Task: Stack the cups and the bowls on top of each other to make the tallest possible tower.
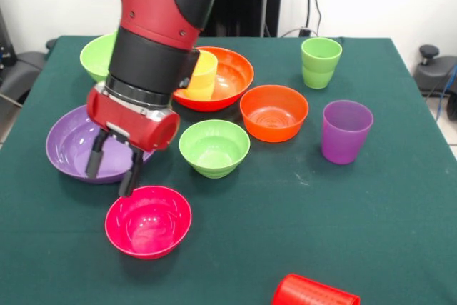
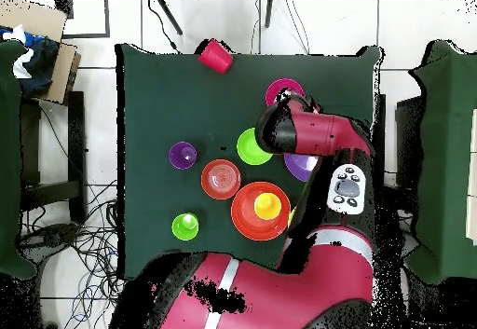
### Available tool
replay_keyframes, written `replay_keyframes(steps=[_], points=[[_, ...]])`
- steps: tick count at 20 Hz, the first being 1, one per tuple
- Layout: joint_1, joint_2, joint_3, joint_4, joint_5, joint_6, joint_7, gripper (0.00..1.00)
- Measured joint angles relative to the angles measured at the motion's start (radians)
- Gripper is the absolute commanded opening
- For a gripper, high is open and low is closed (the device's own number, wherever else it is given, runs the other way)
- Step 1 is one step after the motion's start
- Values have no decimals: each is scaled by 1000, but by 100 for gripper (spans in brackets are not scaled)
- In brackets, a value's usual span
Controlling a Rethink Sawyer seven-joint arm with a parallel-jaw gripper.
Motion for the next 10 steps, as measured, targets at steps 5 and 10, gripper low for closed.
replay_keyframes(steps=[5,10], points=[[-9,-16,0,1,0,0,0,100],[-8,-16,0,3,0,0,0,100]])
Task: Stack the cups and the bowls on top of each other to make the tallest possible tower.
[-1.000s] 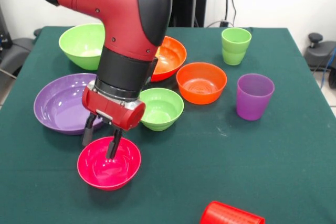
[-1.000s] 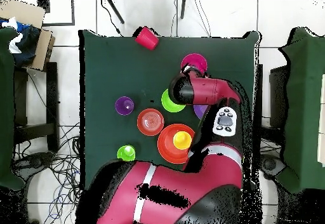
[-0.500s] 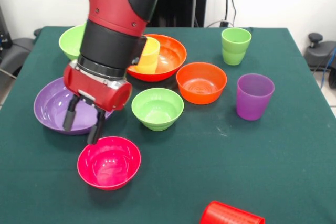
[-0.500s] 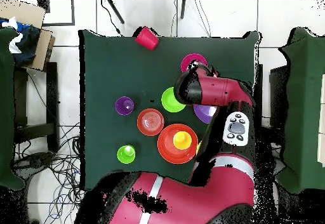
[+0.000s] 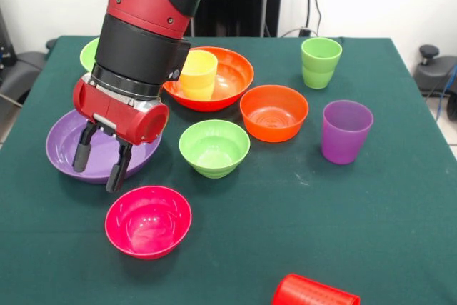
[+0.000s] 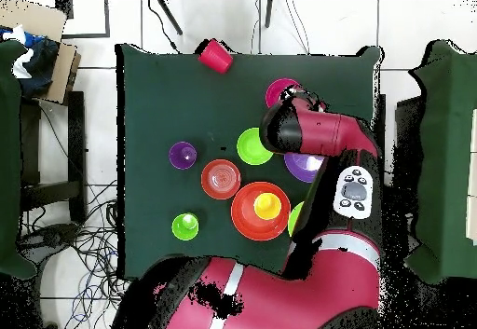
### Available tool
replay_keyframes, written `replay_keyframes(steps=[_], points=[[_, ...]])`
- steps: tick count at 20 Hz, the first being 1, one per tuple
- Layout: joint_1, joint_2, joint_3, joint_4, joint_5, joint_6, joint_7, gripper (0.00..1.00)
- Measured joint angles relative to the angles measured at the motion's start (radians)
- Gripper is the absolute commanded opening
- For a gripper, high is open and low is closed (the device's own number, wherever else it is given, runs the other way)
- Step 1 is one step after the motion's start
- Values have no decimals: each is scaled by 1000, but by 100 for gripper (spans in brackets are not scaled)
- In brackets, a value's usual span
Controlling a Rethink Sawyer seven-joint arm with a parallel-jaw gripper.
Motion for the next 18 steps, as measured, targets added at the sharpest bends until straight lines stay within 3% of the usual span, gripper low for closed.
replay_keyframes(steps=[18], points=[[2,-1,3,15,1,0,0,100]])
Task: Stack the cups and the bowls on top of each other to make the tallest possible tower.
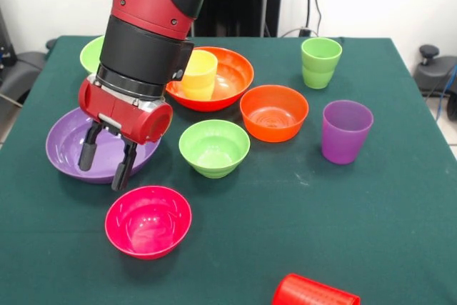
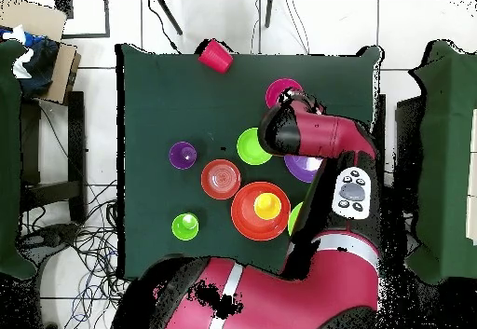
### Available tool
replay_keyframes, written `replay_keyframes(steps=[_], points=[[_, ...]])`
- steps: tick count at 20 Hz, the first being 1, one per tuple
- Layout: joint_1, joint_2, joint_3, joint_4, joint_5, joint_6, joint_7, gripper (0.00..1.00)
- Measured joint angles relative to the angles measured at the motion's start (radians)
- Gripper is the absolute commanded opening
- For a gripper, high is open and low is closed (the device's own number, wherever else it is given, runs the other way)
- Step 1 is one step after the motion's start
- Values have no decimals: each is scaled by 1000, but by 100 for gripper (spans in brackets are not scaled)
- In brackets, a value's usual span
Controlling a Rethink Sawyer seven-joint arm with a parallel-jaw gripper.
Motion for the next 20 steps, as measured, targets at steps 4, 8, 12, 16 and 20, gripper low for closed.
replay_keyframes(steps=[4,8,12,16,20], points=[[3,0,0,0,8,0,0,100],[7,0,1,0,23,0,0,100],[11,0,1,0,39,0,0,100],[15,1,1,0,51,0,0,100],[22,2,1,0,67,0,0,100]])
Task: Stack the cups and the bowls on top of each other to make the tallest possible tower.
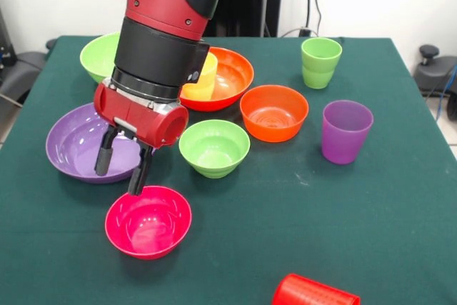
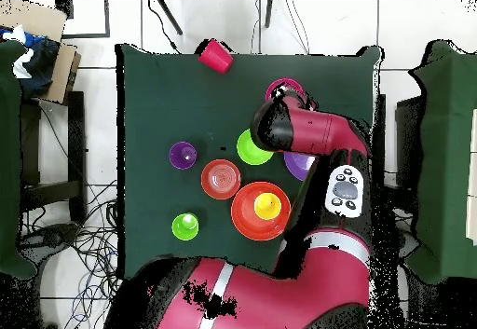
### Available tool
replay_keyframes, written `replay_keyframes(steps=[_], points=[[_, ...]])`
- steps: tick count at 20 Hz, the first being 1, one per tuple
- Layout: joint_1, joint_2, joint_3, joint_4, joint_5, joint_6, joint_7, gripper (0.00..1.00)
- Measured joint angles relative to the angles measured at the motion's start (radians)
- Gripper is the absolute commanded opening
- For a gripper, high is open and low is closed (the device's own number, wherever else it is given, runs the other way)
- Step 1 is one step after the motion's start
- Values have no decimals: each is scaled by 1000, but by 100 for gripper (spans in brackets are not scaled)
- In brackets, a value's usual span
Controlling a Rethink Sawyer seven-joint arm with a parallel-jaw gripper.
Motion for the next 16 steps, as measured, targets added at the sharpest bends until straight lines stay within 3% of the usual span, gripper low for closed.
replay_keyframes(steps=[16], points=[[8,33,0,-4,20,0,0,100]])
